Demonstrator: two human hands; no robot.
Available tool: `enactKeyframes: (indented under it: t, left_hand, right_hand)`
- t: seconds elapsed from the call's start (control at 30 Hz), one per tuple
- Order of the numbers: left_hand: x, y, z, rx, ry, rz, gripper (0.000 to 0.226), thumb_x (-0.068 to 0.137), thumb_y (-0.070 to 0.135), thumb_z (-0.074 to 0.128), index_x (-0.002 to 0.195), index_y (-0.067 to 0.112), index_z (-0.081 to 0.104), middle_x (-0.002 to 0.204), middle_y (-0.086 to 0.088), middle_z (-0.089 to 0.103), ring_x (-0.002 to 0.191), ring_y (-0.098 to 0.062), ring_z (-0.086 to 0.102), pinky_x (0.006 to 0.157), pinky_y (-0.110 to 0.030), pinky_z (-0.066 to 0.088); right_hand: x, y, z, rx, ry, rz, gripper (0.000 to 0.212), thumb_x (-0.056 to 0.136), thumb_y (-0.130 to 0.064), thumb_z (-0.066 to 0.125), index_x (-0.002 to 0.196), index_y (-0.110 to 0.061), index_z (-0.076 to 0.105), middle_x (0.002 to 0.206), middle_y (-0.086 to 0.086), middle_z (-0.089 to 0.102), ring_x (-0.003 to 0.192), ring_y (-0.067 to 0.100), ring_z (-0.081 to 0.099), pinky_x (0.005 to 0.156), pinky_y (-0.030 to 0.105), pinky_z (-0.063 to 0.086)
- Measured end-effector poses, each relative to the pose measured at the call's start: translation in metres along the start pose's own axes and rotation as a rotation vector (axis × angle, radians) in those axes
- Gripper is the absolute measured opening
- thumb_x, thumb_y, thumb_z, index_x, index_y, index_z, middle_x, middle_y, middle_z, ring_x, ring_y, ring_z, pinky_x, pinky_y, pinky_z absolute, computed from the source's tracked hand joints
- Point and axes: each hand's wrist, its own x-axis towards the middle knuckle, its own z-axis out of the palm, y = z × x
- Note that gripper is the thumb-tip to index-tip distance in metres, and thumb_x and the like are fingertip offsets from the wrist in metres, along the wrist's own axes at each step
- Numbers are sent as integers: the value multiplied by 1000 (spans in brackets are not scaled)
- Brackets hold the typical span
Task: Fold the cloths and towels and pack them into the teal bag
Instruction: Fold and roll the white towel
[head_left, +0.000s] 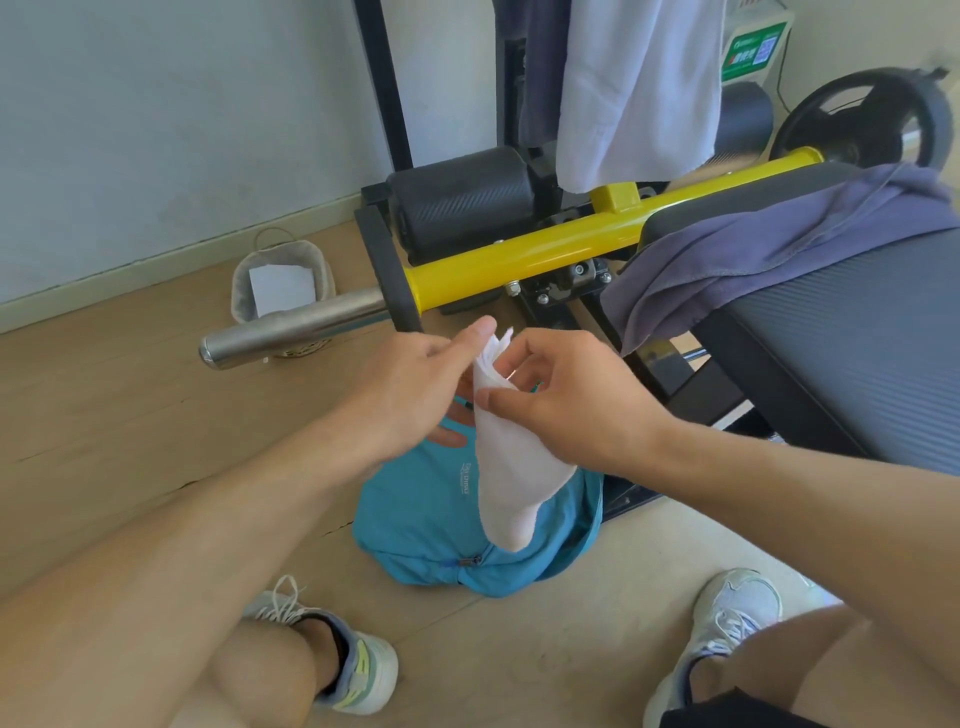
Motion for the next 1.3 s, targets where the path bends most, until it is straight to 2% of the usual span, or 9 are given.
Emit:
enactKeyframes:
  t: [0.2, 0.3, 0.4, 0.5, 0.63, 0.8, 0.9, 1.0, 1.3]
  left_hand:
    - [-1, -1, -6, 36, 1, 94, 41, 91, 56, 65, 88, 17, 80, 90, -8, 78, 90, -22, 75, 84, -42, 59]
    - [3, -2, -9, 122, 59, 164, 39, 93, 48, 65, 82, 12, 77, 85, -11, 73, 75, -15, 64, 71, -32, 48]
    - [6, -3, -12, 276, 131, 259, 37, 98, 45, 59, 75, 18, 70, 68, 4, 64, 60, -4, 51, 56, -20, 36]
    - [9, -4, -21, 426, 105, 359, 34, 100, 44, 55, 81, 19, 68, 71, 2, 63, 65, -9, 54, 56, -21, 34]
    - [12, -6, -29, 503, 6, 424, 43, 101, 47, 51, 78, 11, 58, 67, -1, 51, 63, -9, 47, 59, -25, 34]
    - [9, -8, -29, 471, -95, 405, 47, 94, 61, 42, 95, 25, 71, 89, -3, 71, 88, -23, 65, 83, -53, 51]
    - [7, -6, -28, 381, -147, 365, 42, 94, 61, 42, 100, 35, 74, 92, 3, 75, 94, -23, 69, 90, -56, 52]
    - [7, -4, -29, 299, -184, 307, 54, 91, 64, 42, 105, 25, 75, 100, -1, 78, 103, -30, 70, 97, -59, 50]
    - [7, -3, -26, 250, -205, 331, 40, 90, 61, 49, 105, 37, 77, 100, 6, 78, 101, -24, 72, 95, -59, 52]
  right_hand:
    - [-14, -13, 4, 197, -202, -63, 33, 90, -20, 70, 123, -27, 71, 110, -17, 74, 96, -4, 67, 83, 21, 55]
    - [-18, -13, 0, 182, -219, -77, 47, 89, 1, 54, 127, -23, 69, 116, -16, 71, 103, -5, 64, 87, 17, 53]
    - [-21, -15, -6, 80, -194, -105, 37, 89, -6, 57, 109, -34, 72, 102, -16, 72, 96, -2, 66, 77, 15, 55]
    - [-13, -11, -15, 6, -36, -125, 15, 84, -23, 76, 93, -32, 69, 88, -14, 72, 82, -1, 67, 69, 13, 51]
    - [4, 2, -26, 37, 61, -78, 36, 77, -40, 85, 108, -32, 68, 98, -17, 70, 88, -2, 66, 74, 13, 52]
    - [8, 2, -22, 148, 54, -122, 19, 78, -33, 86, 91, -23, 76, 84, -13, 75, 81, -1, 70, 76, 17, 57]
    - [8, 1, -19, 139, 97, -138, 16, 78, -32, 86, 82, -22, 74, 75, -13, 73, 72, -2, 68, 69, 13, 54]
    - [8, 3, -21, 122, 73, -135, 15, 80, -31, 85, 83, -21, 74, 76, -13, 73, 74, -1, 68, 69, 13, 54]
    - [8, 6, -25, 150, -1, -136, 13, 82, -29, 83, 84, -20, 75, 80, -12, 75, 76, -3, 69, 72, 11, 52]
